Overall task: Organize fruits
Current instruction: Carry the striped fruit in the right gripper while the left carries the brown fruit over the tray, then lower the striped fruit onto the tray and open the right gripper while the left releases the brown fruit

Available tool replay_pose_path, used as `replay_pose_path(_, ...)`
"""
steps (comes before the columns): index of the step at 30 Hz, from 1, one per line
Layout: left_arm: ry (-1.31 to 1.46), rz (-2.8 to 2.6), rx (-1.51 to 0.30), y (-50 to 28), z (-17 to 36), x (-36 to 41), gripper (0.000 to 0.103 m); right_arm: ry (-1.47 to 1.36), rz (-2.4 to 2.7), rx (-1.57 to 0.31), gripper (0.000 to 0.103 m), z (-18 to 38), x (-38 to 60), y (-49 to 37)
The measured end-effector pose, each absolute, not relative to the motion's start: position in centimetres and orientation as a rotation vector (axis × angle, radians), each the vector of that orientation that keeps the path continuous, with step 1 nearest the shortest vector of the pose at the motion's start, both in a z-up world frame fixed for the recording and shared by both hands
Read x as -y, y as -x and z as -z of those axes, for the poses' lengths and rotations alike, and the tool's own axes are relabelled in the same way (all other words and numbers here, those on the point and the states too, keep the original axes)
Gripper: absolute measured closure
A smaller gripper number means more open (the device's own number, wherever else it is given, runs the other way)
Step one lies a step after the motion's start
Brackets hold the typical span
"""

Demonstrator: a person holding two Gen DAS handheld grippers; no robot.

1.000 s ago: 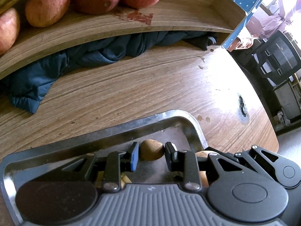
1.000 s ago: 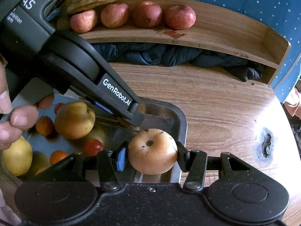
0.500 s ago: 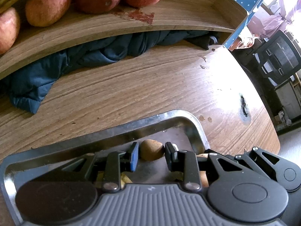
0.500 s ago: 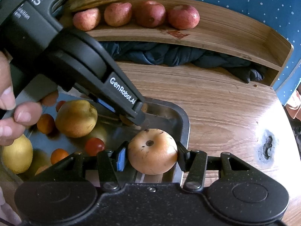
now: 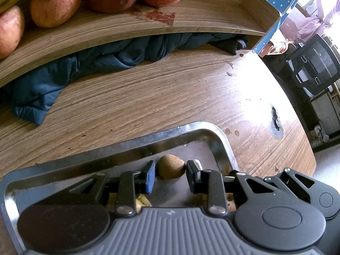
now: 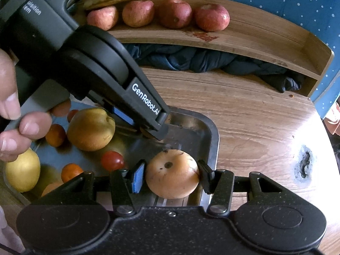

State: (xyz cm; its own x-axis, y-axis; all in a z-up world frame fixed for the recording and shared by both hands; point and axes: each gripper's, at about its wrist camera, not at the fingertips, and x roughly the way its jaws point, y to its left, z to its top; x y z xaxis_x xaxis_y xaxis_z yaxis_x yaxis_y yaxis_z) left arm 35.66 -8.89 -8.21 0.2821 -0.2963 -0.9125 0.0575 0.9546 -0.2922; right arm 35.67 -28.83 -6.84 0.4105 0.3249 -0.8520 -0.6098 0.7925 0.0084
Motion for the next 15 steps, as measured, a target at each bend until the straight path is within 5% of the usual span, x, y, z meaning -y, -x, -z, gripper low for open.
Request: replay_pose_path(15,0.231,0.234,-1.239,-35.1,7.0,8.3,0.052,0.321,-0.568,-0.970,0.045,6.1,29.0,-35.5)
